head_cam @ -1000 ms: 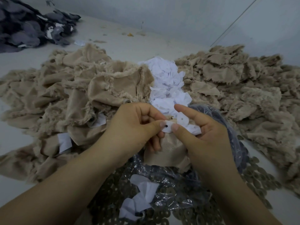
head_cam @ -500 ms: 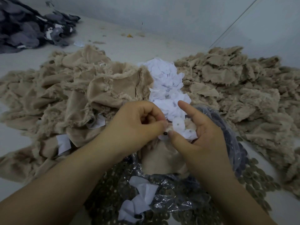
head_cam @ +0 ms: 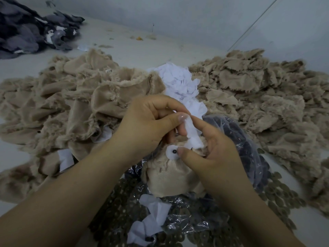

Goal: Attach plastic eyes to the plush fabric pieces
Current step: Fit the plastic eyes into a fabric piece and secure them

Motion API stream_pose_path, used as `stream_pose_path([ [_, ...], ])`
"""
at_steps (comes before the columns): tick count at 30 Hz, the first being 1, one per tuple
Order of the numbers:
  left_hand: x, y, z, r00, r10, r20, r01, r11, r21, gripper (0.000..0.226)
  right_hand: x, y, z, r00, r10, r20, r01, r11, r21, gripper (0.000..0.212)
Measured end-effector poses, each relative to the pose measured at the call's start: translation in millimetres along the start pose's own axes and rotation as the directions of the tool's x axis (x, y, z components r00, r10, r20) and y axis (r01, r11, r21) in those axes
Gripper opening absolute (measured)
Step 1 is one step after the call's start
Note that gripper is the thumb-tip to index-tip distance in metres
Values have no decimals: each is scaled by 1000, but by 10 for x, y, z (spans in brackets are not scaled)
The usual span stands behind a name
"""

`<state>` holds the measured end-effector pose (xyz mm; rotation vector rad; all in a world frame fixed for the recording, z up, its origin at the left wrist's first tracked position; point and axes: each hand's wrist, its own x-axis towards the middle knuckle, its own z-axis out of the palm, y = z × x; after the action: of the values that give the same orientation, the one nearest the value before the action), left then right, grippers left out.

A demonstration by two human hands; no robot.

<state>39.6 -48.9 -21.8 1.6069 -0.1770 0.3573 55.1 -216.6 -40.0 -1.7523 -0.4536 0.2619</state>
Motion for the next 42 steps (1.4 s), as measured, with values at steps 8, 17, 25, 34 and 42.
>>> stream_pose_path([
  [8, 50, -116, -29, 988, -97, -118, 90, 994, -63, 17, -7, -1, 17, 998, -7, 55, 10, 998, -69, 61],
  [17, 106, -156, 24, 948, -252, -194, 285, 943, 171, 27, -5, 65, -1, 1000, 13, -11, -14, 995, -97, 72],
  [25, -258, 53, -8, 984, 179, 7, -164, 884, 438, 6, 9, 115, -34, 999, 21, -44, -24, 998, -64, 87],
  [34, -470, -80, 16, 970, 244, -2, -207, 825, 526, 17, 29, 120, -12, 991, 65, -114, -54, 994, 90, 76],
  [42, -554, -156, -28, 814, 527, 246, -543, 537, 646, 14, -38, 40, 27, 981, 190, -28, -176, 949, 262, 74],
])
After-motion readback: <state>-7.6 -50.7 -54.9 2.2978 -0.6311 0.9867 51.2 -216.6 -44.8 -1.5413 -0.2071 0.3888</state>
